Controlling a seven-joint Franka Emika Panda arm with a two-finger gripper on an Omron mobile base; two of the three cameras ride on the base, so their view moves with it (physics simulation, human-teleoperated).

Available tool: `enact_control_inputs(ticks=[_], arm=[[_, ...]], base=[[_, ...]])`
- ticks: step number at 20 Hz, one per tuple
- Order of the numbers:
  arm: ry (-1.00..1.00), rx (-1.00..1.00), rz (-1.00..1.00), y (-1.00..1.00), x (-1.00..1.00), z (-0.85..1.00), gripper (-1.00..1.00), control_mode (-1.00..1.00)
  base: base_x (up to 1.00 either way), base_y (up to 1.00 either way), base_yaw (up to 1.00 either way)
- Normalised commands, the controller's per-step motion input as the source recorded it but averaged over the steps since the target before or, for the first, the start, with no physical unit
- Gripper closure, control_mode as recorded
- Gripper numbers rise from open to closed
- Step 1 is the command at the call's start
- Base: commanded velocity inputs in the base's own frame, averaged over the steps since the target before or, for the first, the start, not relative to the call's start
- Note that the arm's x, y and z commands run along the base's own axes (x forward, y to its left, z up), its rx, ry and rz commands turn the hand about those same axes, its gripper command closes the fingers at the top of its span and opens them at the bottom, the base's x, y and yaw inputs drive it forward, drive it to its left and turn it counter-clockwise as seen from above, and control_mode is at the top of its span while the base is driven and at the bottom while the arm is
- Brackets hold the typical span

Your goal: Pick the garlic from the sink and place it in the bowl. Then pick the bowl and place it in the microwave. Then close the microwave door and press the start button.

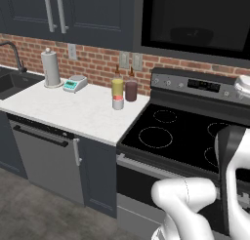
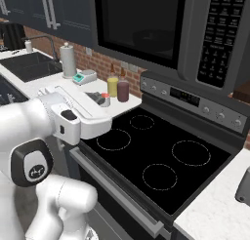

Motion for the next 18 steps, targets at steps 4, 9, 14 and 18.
enact_control_inputs(ticks=[4, 9, 14, 18], arm=[[-0.17, -0.03, 0.0, -0.23, 0.0, -0.22, 1.0, -1.0], [-0.02, -0.03, 0.0, -0.08, 0.17, -0.37, 1.0, -1.0], [-0.07, -0.05, 0.0, -0.06, 0.18, -0.36, 1.0, -1.0], [-0.06, -0.02, 0.0, -0.2, 0.22, -0.21, 1.0, -1.0]], base=[[0.0, 0.0, 0.0], [0.0, 0.0, 0.0], [0.0, 0.0, 0.0], [0.0, 0.0, 0.0]])
